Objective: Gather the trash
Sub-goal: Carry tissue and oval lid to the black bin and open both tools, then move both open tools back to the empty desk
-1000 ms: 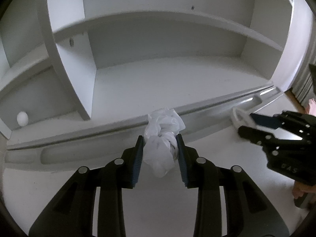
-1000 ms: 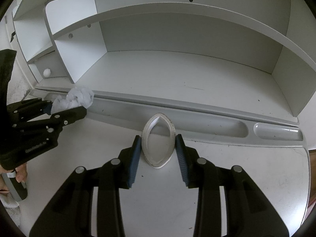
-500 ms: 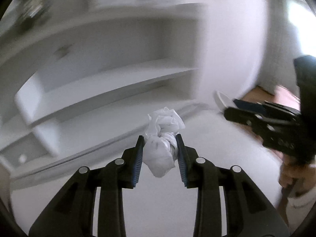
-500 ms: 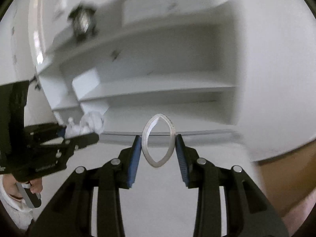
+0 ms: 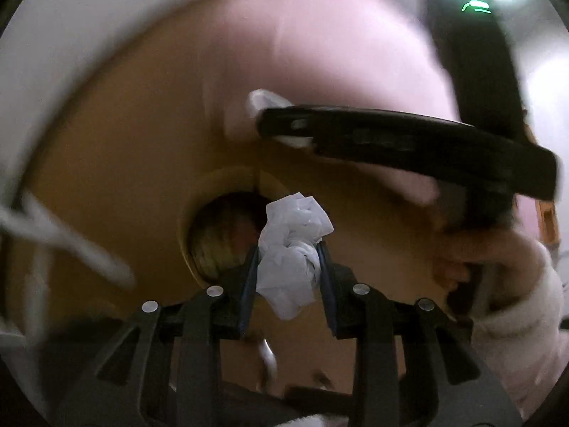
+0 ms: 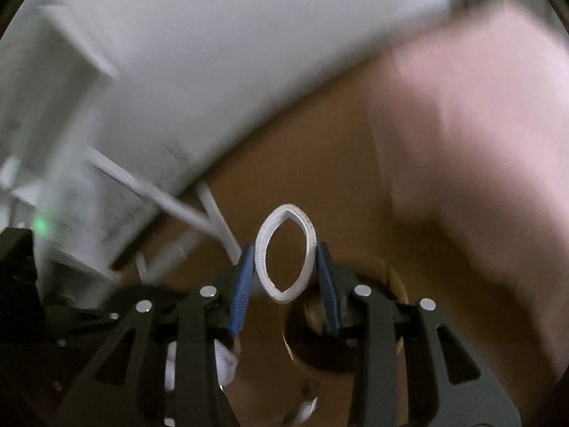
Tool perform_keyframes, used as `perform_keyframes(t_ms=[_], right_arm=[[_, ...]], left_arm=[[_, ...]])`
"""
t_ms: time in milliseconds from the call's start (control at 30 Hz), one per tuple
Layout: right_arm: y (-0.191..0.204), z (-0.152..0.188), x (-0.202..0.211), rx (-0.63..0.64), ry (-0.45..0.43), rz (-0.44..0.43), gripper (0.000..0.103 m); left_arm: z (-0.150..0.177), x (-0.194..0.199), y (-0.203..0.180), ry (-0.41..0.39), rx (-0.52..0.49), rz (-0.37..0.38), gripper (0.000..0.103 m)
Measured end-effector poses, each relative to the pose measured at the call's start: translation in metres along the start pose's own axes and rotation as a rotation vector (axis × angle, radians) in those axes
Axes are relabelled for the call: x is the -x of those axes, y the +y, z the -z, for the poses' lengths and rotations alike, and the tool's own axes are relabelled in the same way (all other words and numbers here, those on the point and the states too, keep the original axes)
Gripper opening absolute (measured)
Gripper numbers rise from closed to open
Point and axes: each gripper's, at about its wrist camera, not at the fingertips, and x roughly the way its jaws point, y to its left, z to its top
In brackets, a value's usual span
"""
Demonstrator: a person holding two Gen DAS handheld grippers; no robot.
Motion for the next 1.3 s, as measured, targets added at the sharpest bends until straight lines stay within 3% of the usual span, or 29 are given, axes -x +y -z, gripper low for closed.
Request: perform_keyframes(t_ms=[67,133,300,467,500,533,567,600,700,767,867,900,1000,1033,1133,1300], right_arm=[[-0.047,0.029,-0.07,-0.105,0.169,0.041,0.035],[-0.073,0.044,-0.102,-0.18,0.234,0.032,0.035],[-0.101,0.054,-0.125,-0.268,0.282,0.015,0.035],[-0.102,0.051,-0.125,-0.264,0.277,0.036,0.036],[-0.103,0.051,-0.123,-0.263,0.265,0.063,0.048],[-0.104,0.052,-0.127,-0.268,0.267,0.078,0.083],[-0.107,0.051,-0.125,-0.277,0.276,0.096,0.095],[-0.108,0.05,-0.121,-0.285,0.27,0.11,0.097],[-0.111,0.047,-0.101,-0.3,0.225,0.096,0.097],[-0.115,0.042,-0.078,-0.332,0.173,0.148,0.097],[-0.103,0.023,-0.013,-0.317,-0.001,0.382,0.097],[-0.087,0.014,0.018,-0.273,-0.109,0.481,0.097],[-0.032,-0.004,0.094,-0.194,-0.409,0.694,0.097],[-0.008,-0.006,0.117,-0.168,-0.518,0.725,0.097],[0.06,-0.01,0.164,-0.093,-0.735,0.674,0.097],[0.161,-0.023,0.181,0.05,-0.785,0.394,0.097]], left_arm=[[0.008,-0.067,0.032,0.139,0.116,-0.018,0.031],[0.012,-0.1,0.052,0.196,0.165,-0.058,0.031],[0.024,-0.126,0.056,0.232,0.212,-0.055,0.031],[-0.004,-0.129,0.048,0.236,0.183,-0.043,0.032],[-0.003,-0.13,0.046,0.232,0.185,-0.044,0.035],[-0.025,-0.13,0.047,0.237,0.189,-0.048,0.059],[-0.029,-0.131,0.045,0.234,0.193,-0.065,0.091],[-0.031,-0.127,0.042,0.2,0.189,-0.085,0.097],[-0.036,-0.117,0.029,0.138,0.132,-0.116,0.097],[-0.038,-0.102,0.017,0.093,0.102,-0.107,0.097],[-0.048,-0.058,-0.011,-0.028,0.056,-0.124,0.097],[-0.054,-0.041,-0.023,-0.075,0.03,-0.119,0.097],[-0.048,0.049,-0.06,-0.378,-0.05,-0.11,0.097],[-0.044,0.078,-0.069,-0.46,-0.072,-0.112,0.097],[-0.028,0.146,-0.083,-0.615,-0.087,-0.213,0.097],[0.014,0.248,-0.051,-0.802,0.01,-0.426,0.097]])
